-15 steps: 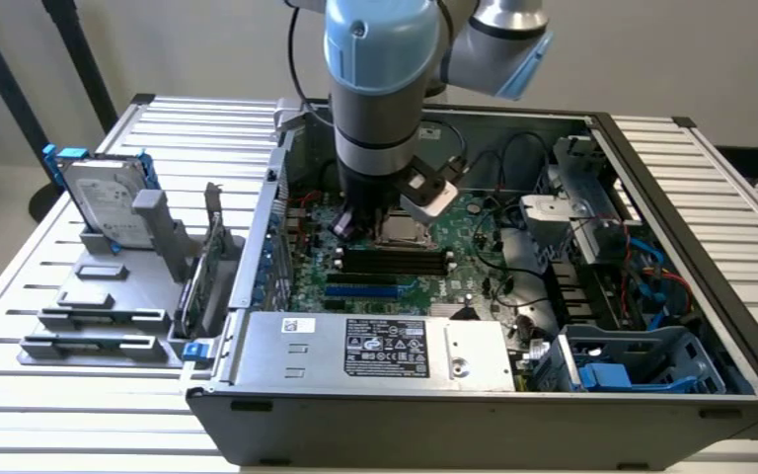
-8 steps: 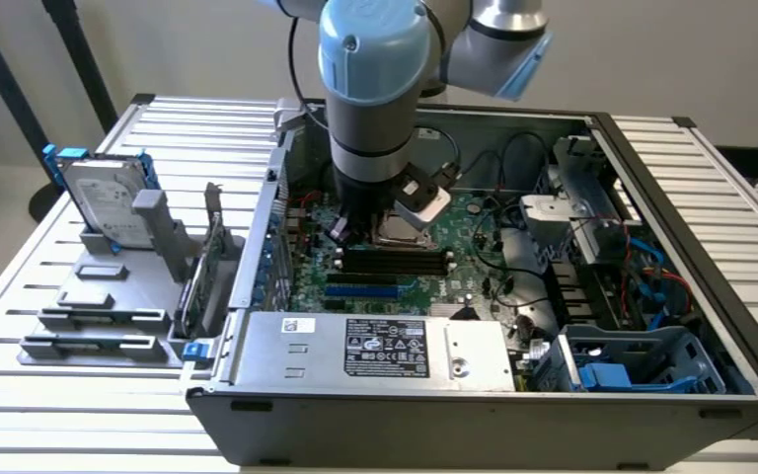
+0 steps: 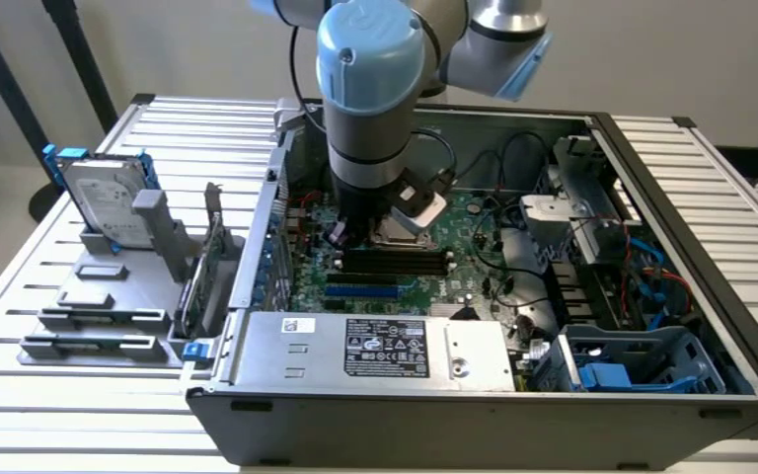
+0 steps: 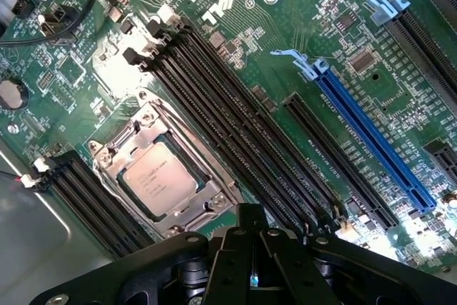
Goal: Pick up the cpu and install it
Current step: 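Install the first cpu locking lever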
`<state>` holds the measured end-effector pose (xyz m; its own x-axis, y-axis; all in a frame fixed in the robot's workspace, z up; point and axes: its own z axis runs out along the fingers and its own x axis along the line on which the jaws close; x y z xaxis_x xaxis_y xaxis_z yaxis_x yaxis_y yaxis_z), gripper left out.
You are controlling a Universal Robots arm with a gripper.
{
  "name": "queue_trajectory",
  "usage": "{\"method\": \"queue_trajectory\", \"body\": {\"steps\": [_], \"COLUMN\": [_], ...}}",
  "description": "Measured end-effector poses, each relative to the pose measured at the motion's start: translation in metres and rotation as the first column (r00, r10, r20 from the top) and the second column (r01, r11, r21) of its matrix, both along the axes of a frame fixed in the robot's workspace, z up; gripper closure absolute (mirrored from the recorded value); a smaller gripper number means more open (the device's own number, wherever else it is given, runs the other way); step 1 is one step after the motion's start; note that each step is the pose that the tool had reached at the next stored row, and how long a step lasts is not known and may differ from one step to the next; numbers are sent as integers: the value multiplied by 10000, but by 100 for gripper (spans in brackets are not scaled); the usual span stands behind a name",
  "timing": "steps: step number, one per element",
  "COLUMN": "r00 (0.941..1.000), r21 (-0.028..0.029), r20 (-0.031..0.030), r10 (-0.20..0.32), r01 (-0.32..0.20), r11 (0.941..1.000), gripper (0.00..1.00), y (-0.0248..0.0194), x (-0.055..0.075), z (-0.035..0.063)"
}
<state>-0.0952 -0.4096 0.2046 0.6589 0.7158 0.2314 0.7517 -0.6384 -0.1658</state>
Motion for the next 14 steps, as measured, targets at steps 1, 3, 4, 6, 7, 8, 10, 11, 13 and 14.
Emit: {"method": "queue_trajectory", "body": {"steps": [1, 3, 4, 6, 7, 8, 10, 11, 13, 14], "r00": [10000, 10000, 10000, 10000, 10000, 10000, 10000, 10000, 10000, 10000], "r21": [0, -2, -2, 0, 0, 1, -1, -4, -27, -42], "r20": [-1, -2, -1, 0, 0, 1, 0, -2, -6, -6], "r10": [0, 0, 0, 0, 0, 1, 1, 1, 0, 1], "r01": [0, 0, 0, 0, 0, -1, -1, -1, 0, -1], "r11": [10000, 10000, 10000, 10000, 10000, 10000, 10000, 10000, 10000, 10000], "gripper": [89, 89, 89, 89, 89, 89, 89, 89, 89, 89], "y": [4, 17, 23, 36, 42, 48, 57, 62, 71, 76], "x": [0, -1, -2, -4, -5, -7, -9, -10, -12, -12], "z": [-9, -26, -36, -59, -71, -83, -103, -112, -118, -121]}}
